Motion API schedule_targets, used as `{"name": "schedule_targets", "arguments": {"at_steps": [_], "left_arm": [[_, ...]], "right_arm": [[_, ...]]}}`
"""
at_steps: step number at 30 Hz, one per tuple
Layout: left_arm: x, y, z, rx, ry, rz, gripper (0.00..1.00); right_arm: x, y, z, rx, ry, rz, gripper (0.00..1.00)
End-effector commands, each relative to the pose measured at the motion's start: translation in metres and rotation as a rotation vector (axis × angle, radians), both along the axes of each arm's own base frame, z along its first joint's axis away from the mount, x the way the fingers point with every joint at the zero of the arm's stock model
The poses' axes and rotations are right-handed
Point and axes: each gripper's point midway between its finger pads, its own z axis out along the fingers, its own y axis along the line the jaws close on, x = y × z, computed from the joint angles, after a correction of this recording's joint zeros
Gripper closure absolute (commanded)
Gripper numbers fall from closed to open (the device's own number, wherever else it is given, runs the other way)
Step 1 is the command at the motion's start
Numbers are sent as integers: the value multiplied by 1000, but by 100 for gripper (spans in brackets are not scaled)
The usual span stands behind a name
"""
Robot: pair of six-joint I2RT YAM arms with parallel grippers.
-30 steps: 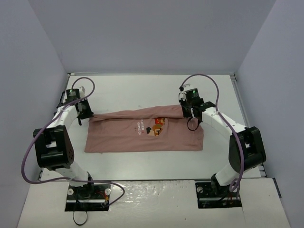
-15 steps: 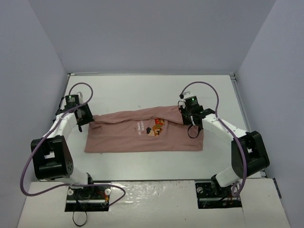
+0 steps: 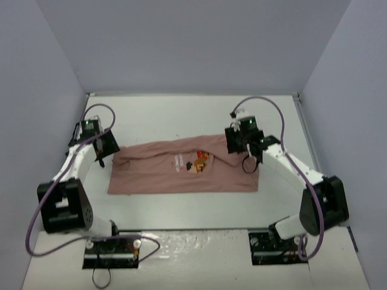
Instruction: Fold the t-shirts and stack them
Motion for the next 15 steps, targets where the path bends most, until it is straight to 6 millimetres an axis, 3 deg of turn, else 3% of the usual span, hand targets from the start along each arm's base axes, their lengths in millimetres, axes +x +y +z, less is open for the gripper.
{"name": "schedule_targets", "arguments": {"at_steps": [1,8,15], "left_arm": [[26,5,3,-16,16,32,45],[51,11,-15,-24,93,45,57],[56,-9,-3,-40,54,-43,60]], "right_arm": [[30,33,18,65,-32,95,50],[57,47,11,59,-16,127,50],[86,65,-8,70,22,146,49]]}}
